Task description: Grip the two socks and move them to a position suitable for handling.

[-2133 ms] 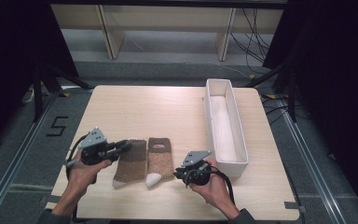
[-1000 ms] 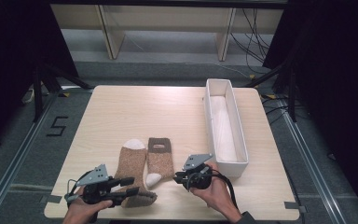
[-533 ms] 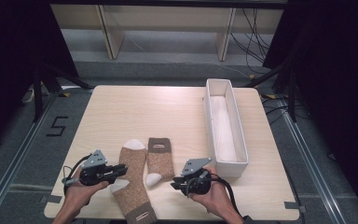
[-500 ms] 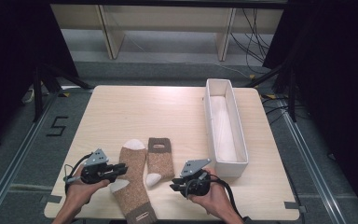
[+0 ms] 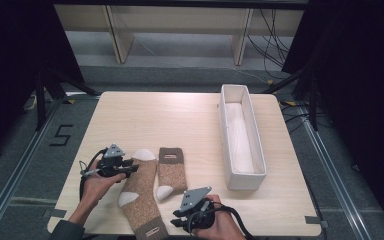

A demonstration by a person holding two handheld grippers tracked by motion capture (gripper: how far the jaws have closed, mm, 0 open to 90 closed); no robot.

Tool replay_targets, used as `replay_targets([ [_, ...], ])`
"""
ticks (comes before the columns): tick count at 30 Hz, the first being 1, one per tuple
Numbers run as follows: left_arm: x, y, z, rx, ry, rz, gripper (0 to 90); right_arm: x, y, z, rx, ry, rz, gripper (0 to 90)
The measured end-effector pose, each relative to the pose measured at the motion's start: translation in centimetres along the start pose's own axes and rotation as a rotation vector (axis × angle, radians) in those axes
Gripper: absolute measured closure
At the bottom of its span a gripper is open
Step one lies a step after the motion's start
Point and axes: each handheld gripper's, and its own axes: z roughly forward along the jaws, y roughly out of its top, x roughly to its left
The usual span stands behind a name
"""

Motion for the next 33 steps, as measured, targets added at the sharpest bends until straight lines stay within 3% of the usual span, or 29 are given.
replay_targets([
  [4,0.3,0.4,0.3,0.024,0.001,-0.01,59.4,0.9,0.2,1.1,0.019,0.024,-0.028,67.3],
  [8,0.2,0.1,0.8,0.064,0.007,0.008,55.9,1.4,0.1,2.2,0.062,0.017,0.0,63.2],
  [10,0.2,-0.1,1.2,0.082,-0.002,0.009,55.3,1.4,0.2,2.8,0.058,0.03,-0.02,60.9],
  [12,0.2,-0.3,1.6,0.088,0.004,0.009,55.6,1.8,0.3,3.3,0.071,0.039,0.012,57.1],
  [14,0.3,-0.5,1.7,0.086,-0.003,0.011,59.0,1.9,0.3,3.8,0.081,0.04,0.006,56.5],
  [17,0.3,-0.6,1.6,0.082,0.007,0.036,72.3,2.0,0.2,4.7,0.112,0.008,-0.009,62.5],
  [21,0.3,-0.6,1.7,0.079,0.009,0.043,82.9,1.7,0.3,4.9,0.099,0.039,-0.01,77.4],
  [24,0.3,-0.6,1.6,0.067,0.016,0.054,85.2,1.7,0.5,4.7,0.09,0.037,-0.018,81.1],
  [25,0.5,-0.5,1.4,0.082,0.021,0.064,85.4,1.7,0.6,4.7,0.092,0.035,-0.026,81.5],
  [27,0.8,-0.3,0.6,0.074,0.049,0.068,85.7,1.3,0.8,4.5,0.077,0.023,-0.058,82.1],
  [28,1.1,-0.2,0.2,0.066,0.053,0.069,85.8,1.2,1.0,4.3,0.079,0.009,-0.052,82.1],
  [33,3.0,0.1,-1.2,0.036,0.093,0.029,85.8,-0.4,2.3,4.1,0.061,-0.033,-0.045,82.3],
])
